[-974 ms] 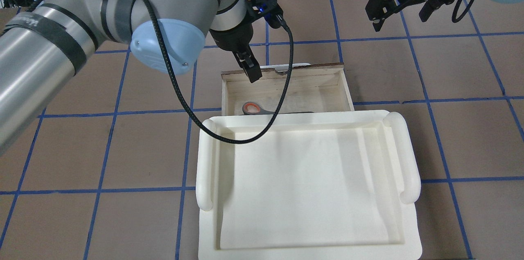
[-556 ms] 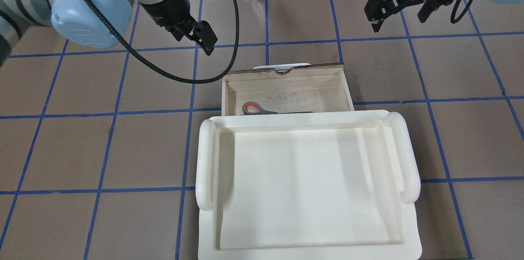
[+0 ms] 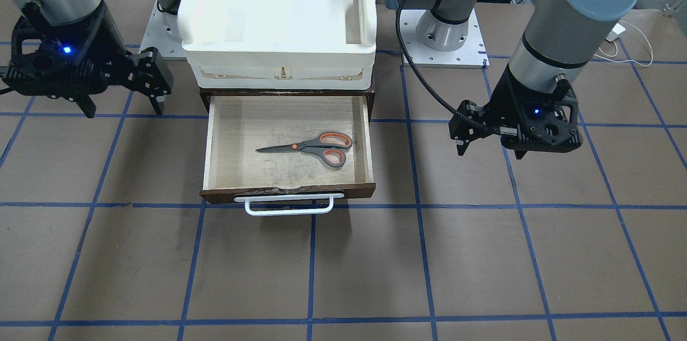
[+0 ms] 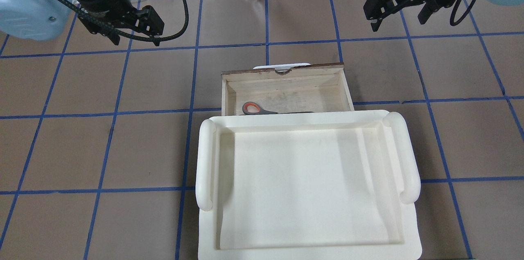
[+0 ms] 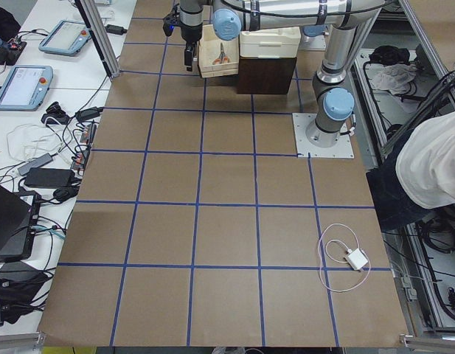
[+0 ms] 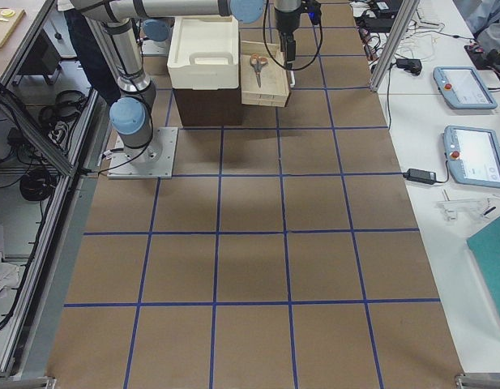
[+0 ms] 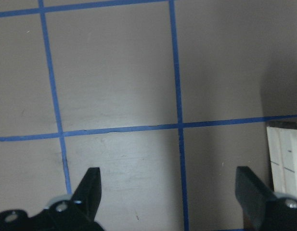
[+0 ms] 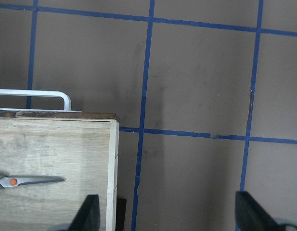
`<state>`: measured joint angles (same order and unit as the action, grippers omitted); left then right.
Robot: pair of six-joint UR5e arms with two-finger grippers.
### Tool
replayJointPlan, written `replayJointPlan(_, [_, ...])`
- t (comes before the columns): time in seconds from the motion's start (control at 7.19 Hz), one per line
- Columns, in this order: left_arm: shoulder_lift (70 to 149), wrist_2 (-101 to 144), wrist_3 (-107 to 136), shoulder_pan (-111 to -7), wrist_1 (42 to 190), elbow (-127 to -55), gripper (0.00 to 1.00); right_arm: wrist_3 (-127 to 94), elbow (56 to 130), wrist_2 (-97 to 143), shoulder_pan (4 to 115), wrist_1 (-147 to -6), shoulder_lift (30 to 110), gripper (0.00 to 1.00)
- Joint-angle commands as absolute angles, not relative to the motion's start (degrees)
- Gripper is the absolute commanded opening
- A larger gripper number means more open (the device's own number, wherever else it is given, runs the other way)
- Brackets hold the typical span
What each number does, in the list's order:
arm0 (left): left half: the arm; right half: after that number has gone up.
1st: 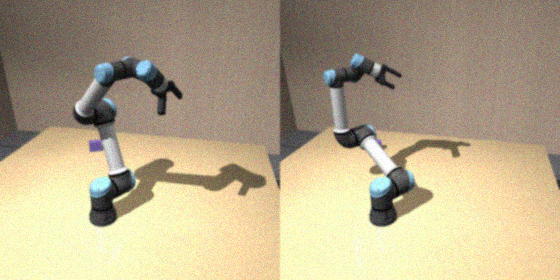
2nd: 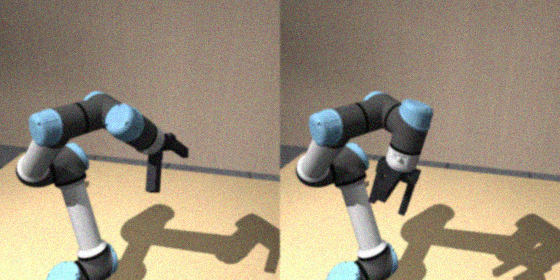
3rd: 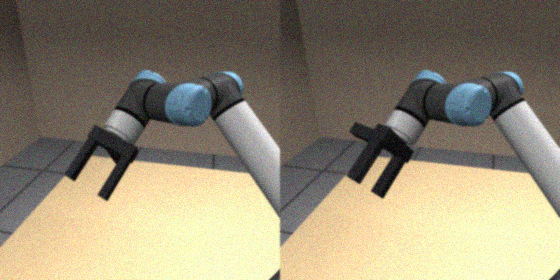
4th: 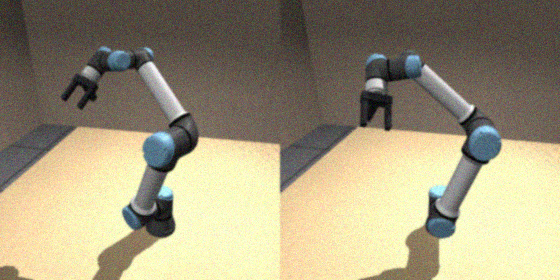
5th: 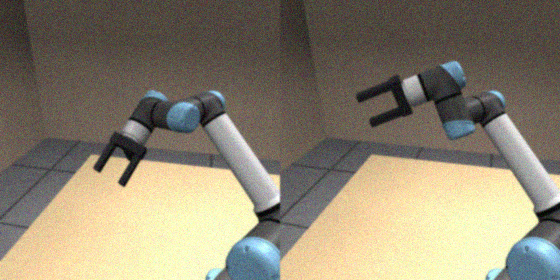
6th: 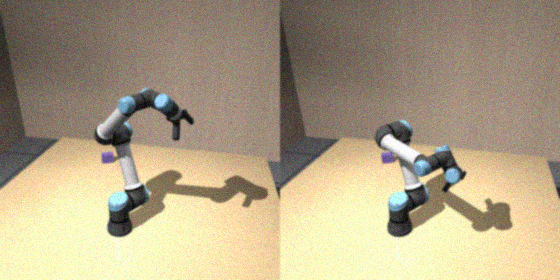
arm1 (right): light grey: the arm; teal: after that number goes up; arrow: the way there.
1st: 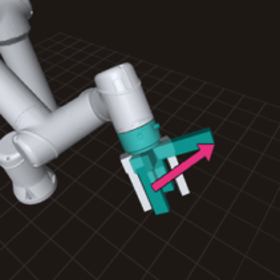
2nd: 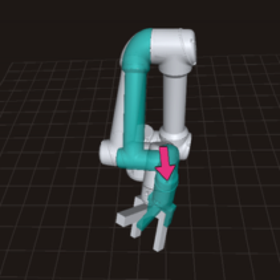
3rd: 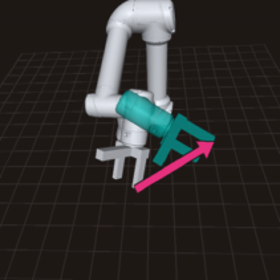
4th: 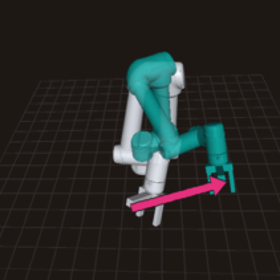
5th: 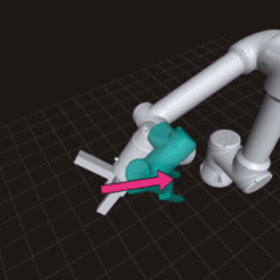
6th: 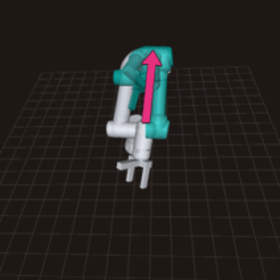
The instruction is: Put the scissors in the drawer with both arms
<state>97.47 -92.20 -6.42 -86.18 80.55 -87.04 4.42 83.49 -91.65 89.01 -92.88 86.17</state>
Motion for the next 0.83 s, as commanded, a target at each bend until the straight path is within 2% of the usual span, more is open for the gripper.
replayJointPlan(0.0, [94.67, -93.08, -5.80, -84.82, 81.21, -87.10, 1.00, -0.87, 83.50, -91.76, 92.01, -92.90, 86.22, 1.00])
replayJointPlan(0.7, [91.85, -87.72, -4.75, -85.08, 81.39, -89.46, 1.00, -0.18, 83.58, -92.19, 92.11, -92.46, 86.40, 1.00])
